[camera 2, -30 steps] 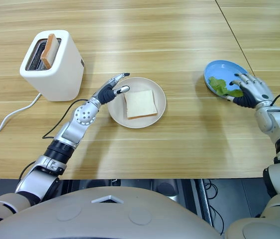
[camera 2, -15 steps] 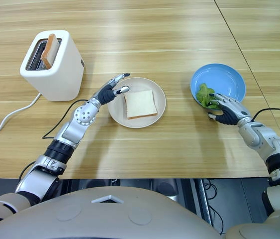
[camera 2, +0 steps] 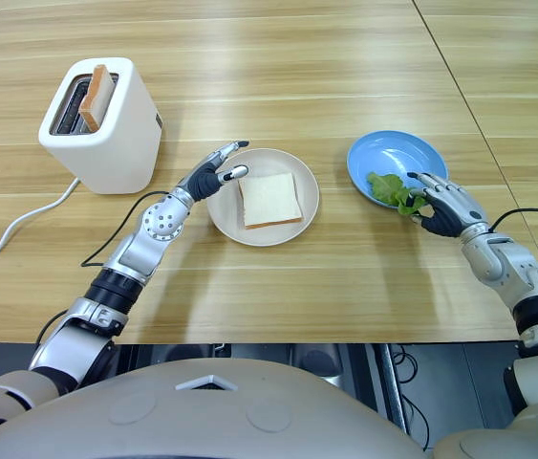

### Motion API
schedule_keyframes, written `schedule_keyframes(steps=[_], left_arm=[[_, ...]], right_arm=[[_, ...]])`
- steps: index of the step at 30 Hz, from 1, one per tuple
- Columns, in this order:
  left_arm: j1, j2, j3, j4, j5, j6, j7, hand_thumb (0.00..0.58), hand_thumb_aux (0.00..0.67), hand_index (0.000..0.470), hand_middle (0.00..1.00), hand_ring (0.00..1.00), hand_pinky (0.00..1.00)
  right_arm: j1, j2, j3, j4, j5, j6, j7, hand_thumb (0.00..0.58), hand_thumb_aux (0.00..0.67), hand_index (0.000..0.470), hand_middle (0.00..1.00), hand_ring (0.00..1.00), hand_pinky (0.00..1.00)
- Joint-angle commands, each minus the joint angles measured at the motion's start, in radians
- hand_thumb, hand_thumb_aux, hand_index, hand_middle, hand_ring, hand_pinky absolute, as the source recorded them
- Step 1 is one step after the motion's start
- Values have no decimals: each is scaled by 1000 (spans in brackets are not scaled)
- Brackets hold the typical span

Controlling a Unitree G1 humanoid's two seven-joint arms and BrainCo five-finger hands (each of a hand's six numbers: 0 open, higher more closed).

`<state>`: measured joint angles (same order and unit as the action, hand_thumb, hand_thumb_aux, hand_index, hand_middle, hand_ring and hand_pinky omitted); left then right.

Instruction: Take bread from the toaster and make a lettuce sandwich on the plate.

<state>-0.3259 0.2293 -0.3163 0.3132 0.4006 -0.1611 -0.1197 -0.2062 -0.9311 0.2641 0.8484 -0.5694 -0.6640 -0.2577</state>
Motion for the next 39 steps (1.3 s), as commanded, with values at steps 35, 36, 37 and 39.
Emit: schedule_keyframes(steps=[35, 36, 37, 39], left_arm=[[10, 13, 4, 24, 1, 5, -10, 0, 0, 0, 0, 0, 0], [12, 14, 5, 22, 1, 6, -11, 0, 0, 0, 0, 0, 0], [12, 14, 5, 21, 1, 7, -11, 0, 0, 0, 0, 0, 0], [13, 15, 5, 19, 0, 8, -11, 0, 0, 0, 0, 0, 0]], right_arm=[[165, -18, -151, -249, 25, 49, 159, 294, 200, 137, 0, 0, 0], [175, -20, -153, -263, 19, 56, 160, 271, 181, 124, 0, 0, 0], [184, -22, -156, -274, 15, 61, 160, 258, 171, 117, 0, 0, 0], [200, -24, -162, -293, 19, 66, 164, 190, 121, 83, 0, 0, 0]])
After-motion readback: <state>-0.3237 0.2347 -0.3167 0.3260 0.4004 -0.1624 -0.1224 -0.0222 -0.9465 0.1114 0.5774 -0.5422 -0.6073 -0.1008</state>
